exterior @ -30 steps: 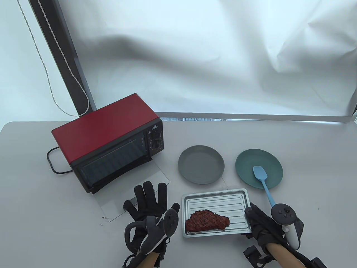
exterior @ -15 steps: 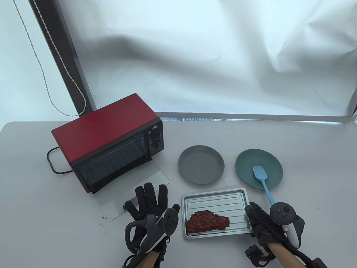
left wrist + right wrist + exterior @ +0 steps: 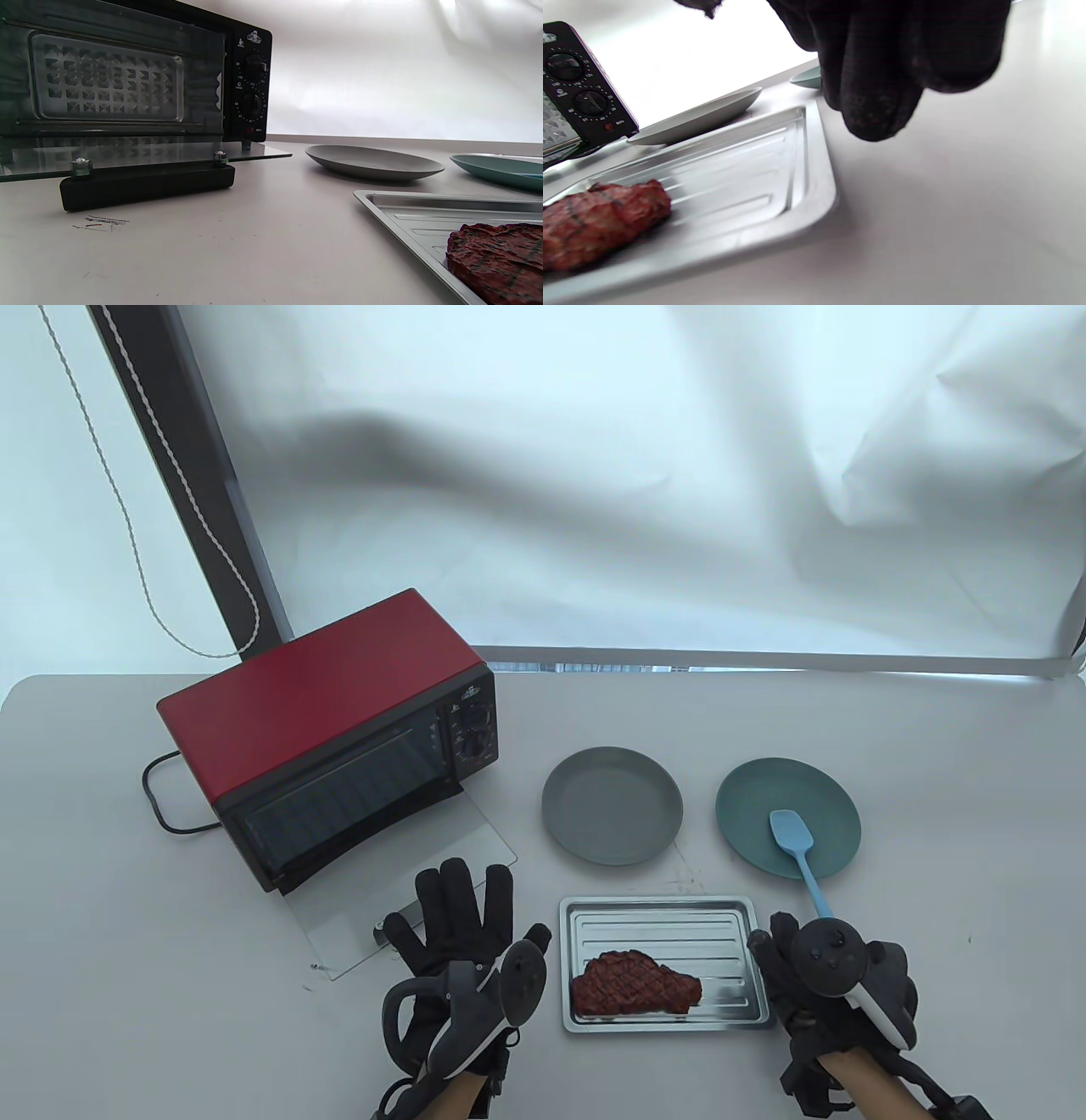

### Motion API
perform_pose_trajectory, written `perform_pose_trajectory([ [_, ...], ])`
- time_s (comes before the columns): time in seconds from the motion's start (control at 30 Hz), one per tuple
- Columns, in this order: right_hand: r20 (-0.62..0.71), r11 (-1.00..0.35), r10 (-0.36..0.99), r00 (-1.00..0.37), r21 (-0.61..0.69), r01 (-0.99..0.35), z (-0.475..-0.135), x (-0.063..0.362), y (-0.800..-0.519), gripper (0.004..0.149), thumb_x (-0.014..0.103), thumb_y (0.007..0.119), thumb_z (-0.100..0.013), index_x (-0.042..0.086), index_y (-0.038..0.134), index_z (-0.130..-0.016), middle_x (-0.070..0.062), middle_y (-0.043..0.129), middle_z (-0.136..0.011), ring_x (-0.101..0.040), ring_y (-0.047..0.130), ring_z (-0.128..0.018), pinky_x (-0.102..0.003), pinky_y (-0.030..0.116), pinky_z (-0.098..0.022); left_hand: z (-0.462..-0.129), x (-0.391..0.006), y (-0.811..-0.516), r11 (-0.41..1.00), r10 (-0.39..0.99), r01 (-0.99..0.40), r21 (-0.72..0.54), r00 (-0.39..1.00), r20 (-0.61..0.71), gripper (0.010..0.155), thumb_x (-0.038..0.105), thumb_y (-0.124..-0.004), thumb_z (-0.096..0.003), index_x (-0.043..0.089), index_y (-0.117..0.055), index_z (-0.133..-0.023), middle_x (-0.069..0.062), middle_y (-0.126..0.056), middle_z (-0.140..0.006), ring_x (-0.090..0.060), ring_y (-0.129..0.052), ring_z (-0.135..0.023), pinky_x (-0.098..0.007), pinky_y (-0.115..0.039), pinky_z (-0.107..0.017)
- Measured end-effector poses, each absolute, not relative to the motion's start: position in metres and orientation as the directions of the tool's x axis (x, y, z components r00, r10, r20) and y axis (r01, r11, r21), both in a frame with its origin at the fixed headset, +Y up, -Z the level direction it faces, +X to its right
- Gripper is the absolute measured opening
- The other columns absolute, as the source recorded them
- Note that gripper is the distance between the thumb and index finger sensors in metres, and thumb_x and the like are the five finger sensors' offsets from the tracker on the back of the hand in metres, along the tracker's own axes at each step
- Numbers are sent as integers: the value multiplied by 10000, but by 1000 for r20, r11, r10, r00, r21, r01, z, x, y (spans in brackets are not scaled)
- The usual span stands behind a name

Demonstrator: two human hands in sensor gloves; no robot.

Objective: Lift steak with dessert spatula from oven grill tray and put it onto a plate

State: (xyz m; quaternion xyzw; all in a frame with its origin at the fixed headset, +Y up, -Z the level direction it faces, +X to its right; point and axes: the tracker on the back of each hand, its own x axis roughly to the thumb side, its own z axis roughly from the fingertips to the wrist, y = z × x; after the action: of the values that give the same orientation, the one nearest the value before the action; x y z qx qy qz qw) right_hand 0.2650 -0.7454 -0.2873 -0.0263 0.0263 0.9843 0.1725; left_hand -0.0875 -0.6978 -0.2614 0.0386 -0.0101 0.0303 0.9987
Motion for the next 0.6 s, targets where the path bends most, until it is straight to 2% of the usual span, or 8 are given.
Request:
perform_pose_trajectory([
  [0.17,39,-960,266,-963,-81,-269,-279,255,-732,687,514,561,-657,27,475,-1134,-310,810,-987,-419,928,-760,-540,774,-545,-261,-87,-697,994,59,-61,89,998,25,750,613,-428,-603,215,-214,-1203,-277,-118,-1224,-550,-157,-1106,-825,-202,-634],
  [0.33,150,-965,191,-970,-154,-214,-269,242,-721,774,551,577,-648,85,251,-1173,-324,536,-1163,-510,675,-995,-692,558,-681,-260,-85,-696,993,55,-58,102,998,35,748,610,-430,-604,214,-217,-1202,-279,-122,-1224,-551,-163,-1105,-824,-206,-634],
  [0.47,189,-961,80,-979,-246,-126,-262,234,-713,821,582,591,-638,117,181,-1176,-320,387,-1219,-570,476,-1080,-771,428,-695,-259,-85,-696,992,54,-58,110,998,39,745,607,-431,-605,214,-221,-1201,-280,-125,-1223,-550,-167,-1105,-823,-209,-635],
  [0.6,218,-966,47,-975,-239,-100,-259,229,-712,871,599,608,-631,133,106,-1168,-338,204,-1242,-630,273,-1097,-826,300,-675,-259,-84,-696,992,53,-57,116,998,42,743,605,-428,-606,211,-222,-1202,-280,-127,-1223,-551,-170,-1104,-822,-210,-635],
])
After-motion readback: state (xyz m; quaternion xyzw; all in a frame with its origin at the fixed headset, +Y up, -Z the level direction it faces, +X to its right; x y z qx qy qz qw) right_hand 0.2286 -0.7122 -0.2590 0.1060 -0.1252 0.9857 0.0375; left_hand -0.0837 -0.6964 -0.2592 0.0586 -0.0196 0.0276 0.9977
